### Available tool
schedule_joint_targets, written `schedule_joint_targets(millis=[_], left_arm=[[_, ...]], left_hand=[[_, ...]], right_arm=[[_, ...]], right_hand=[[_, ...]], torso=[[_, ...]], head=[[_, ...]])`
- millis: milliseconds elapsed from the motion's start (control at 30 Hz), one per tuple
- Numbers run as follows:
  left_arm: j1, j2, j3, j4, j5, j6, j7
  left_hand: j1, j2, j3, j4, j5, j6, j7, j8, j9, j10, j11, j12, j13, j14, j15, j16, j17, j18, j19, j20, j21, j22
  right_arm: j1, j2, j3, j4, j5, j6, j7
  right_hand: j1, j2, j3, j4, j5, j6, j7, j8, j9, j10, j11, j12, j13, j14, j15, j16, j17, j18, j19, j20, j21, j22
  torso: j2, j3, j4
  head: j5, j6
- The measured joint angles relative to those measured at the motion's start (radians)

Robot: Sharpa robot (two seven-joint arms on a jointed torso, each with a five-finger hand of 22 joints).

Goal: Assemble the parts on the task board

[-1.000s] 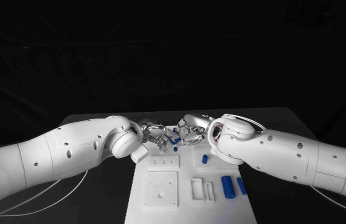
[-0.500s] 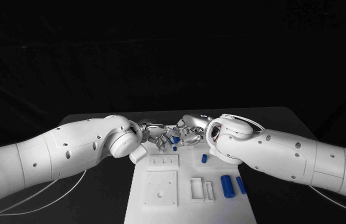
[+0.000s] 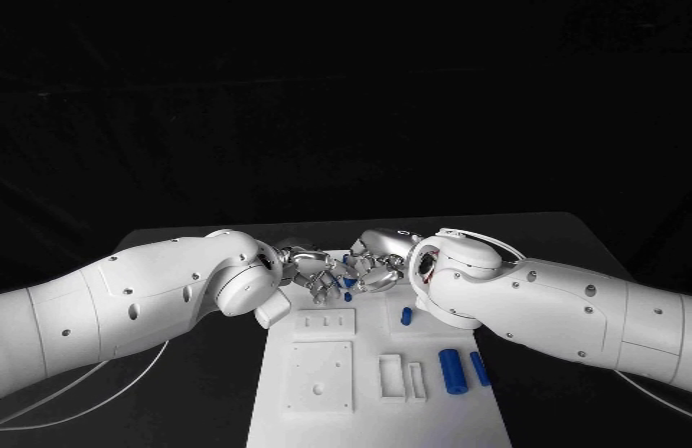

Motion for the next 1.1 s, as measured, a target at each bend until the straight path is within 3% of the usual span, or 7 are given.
schedule_joint_targets(millis=[133, 200, 367, 533, 733, 833, 1100], left_arm=[[0.000, 0.001, 0.000, -0.001, -0.007, 0.001, -0.001], [-0.001, 0.001, 0.000, -0.002, -0.008, 0.002, -0.002], [-0.004, 0.003, -0.002, -0.003, -0.014, 0.003, -0.006], [-0.005, 0.003, -0.002, -0.003, -0.015, 0.004, -0.008], [-0.005, 0.004, -0.002, -0.002, -0.016, 0.001, -0.006], [-0.006, 0.004, -0.002, -0.002, -0.016, -0.002, -0.002], [-0.009, -0.001, -0.002, 0.002, -0.014, -0.011, 0.010]], left_hand=[[0.004, 0.006, -0.001, -0.004, 0.004, 0.000, 0.000, 0.000, 0.000, 0.001, 0.001, 0.000, 0.000, 0.000, 0.000, 0.000, 0.000, 0.000, 0.000, 0.000, 0.000, 0.000], [0.010, 0.027, 0.004, -0.010, 0.010, 0.000, 0.000, 0.000, 0.000, 0.001, 0.001, 0.000, 0.000, 0.000, 0.000, 0.000, -0.002, 0.000, 0.000, 0.000, 0.000, -0.002], [0.009, 0.036, 0.000, -0.014, 0.010, 0.000, 0.000, 0.000, 0.000, 0.001, 0.001, -0.004, 0.000, 0.000, 0.000, 0.000, -0.003, 0.000, -0.004, 0.004, 0.000, -0.003], [0.015, 0.060, 0.003, -0.026, 0.010, 0.000, 0.000, -0.004, 0.001, 0.001, 0.001, -0.004, 0.001, 0.000, 0.000, 0.004, -0.005, 0.000, -0.007, 0.000, 0.001, -0.005], [0.038, 0.112, 0.020, -0.057, 0.008, 0.001, -0.001, -0.004, 0.005, 0.001, 0.001, -0.004, 0.003, 0.000, 0.000, 0.010, -0.010, -0.001, -0.007, 0.000, 0.007, -0.011], [0.063, 0.115, 0.079, -0.056, -0.016, 0.015, -0.004, -0.007, 0.007, 0.008, -0.002, -0.004, 0.003, 0.000, 0.000, 0.011, -0.015, -0.001, -0.007, 0.000, 0.011, -0.018], [0.076, 0.128, 0.110, -0.043, -0.016, 0.022, -0.004, -0.003, 0.013, 0.019, -0.007, -0.004, 0.005, 0.005, -0.004, 0.015, -0.016, -0.002, -0.007, 0.000, 0.019, -0.019]], right_arm=[[0.000, 0.001, 0.000, 0.000, 0.000, 0.000, -0.001], [0.000, 0.001, 0.000, 0.001, 0.000, 0.000, -0.002], [0.001, 0.003, 0.002, 0.005, -0.003, -0.001, -0.002], [0.001, 0.004, 0.002, 0.007, -0.007, -0.001, -0.001], [0.000, 0.004, 0.002, 0.007, -0.010, -0.001, -0.001], [0.000, 0.004, 0.002, 0.006, -0.012, -0.002, -0.001], [-0.001, 0.005, 0.004, 0.004, -0.020, -0.002, 0.000]], right_hand=[[0.000, 0.000, 0.000, 0.000, 0.000, 0.000, 0.000, -0.002, 0.000, 0.000, 0.000, 0.000, 0.000, 0.000, 0.000, 0.000, 0.000, 0.000, 0.000, 0.000, 0.000, 0.000], [0.000, 0.000, 0.000, 0.000, 0.000, 0.001, -0.001, -0.002, 0.000, 0.000, 0.000, 0.000, 0.000, 0.000, 0.000, -0.003, 0.000, 0.000, 0.000, 0.000, 0.000, 0.000], [0.000, 0.000, 0.000, 0.000, 0.000, 0.001, -0.001, -0.005, 0.001, 0.000, 0.000, 0.000, 0.000, 0.000, 0.000, -0.003, 0.000, 0.000, 0.000, 0.000, 0.000, 0.000], [0.000, 0.000, 0.000, 0.000, 0.000, 0.001, -0.001, -0.004, 0.001, 0.000, 0.000, -0.004, -0.001, 0.000, 0.000, -0.003, -0.002, 0.000, 0.000, 0.000, 0.000, 0.000], [0.000, 0.000, 0.000, 0.000, 0.000, 0.001, -0.001, -0.001, 0.001, 0.000, 0.000, -0.004, -0.001, 0.001, 0.001, -0.003, -0.002, 0.000, 0.000, 0.000, 0.000, -0.001], [0.000, 0.000, 0.002, 0.002, -0.003, 0.002, -0.002, -0.001, 0.004, 0.000, 0.000, -0.004, -0.001, 0.001, 0.002, -0.003, -0.003, 0.000, -0.002, 0.002, 0.000, -0.001], [0.000, 0.000, 0.002, 0.002, -0.003, 0.002, -0.002, -0.001, 0.001, -0.013, -0.001, -0.008, -0.006, -0.002, 0.000, -0.008, -0.007, 0.001, -0.002, 0.002, -0.003, -0.001]], torso=[[0.000, -0.0001, 0.0003], [0.000, -0.0004, 0.0005], [0.000, -0.0006, 0.0006], [0.000, -0.0005, 0.0006], [0.001, -0.0009, 0.0006], [0.001, -0.0009, 0.0007], [0.001, -0.0009, 0.0007]], head=[[0.000, 0.000], [-0.001, 0.000], [-0.002, -0.001], [-0.003, -0.001], [-0.003, -0.003], [-0.003, -0.004], [-0.003, -0.006]])
